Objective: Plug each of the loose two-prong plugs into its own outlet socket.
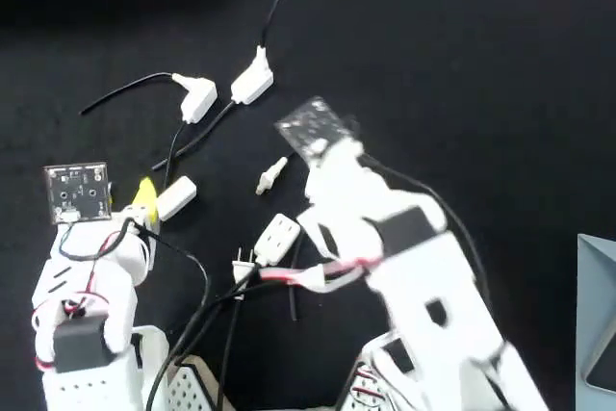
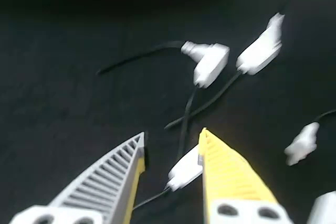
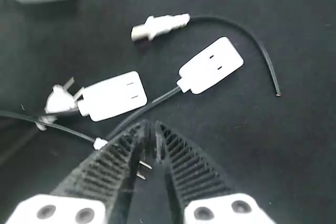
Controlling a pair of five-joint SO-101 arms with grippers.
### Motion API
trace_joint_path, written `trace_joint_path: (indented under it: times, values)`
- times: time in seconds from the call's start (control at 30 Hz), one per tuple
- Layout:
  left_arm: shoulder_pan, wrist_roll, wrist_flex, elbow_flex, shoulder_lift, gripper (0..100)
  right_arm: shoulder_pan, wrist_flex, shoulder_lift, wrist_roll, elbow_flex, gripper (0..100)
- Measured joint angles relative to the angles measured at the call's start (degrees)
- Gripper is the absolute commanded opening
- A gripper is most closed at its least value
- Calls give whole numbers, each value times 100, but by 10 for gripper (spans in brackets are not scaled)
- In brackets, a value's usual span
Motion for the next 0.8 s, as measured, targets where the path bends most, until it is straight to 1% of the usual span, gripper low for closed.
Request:
trace_joint_path:
  times: [0.1,0.17,0.2,0.33,0.37,0.43,0.6,0.8]
  values:
    - [-264,-70,0,360,9,173,0,26,818,44,-316,16]
    - [-325,-70,0,571,18,173,0,-9,1248,-229,-563,19]
    - [-334,-70,0,659,26,173,0,-79,1433,-457,-712,36]
    - [-360,-79,-35,941,26,173,0,-343,2092,-1644,-1301,201]
    - [-369,-79,-88,1029,35,173,0,-352,2268,-1943,-1442,227]
    - [-369,-79,-176,1178,44,173,-26,-352,2664,-2418,-1758,223]
    - [-369,-79,-229,1257,53,173,-211,-352,3938,-3297,-2699,194]
    - [-369,-79,-229,1257,44,173,-264,-352,5495,-4088,-4053,191]
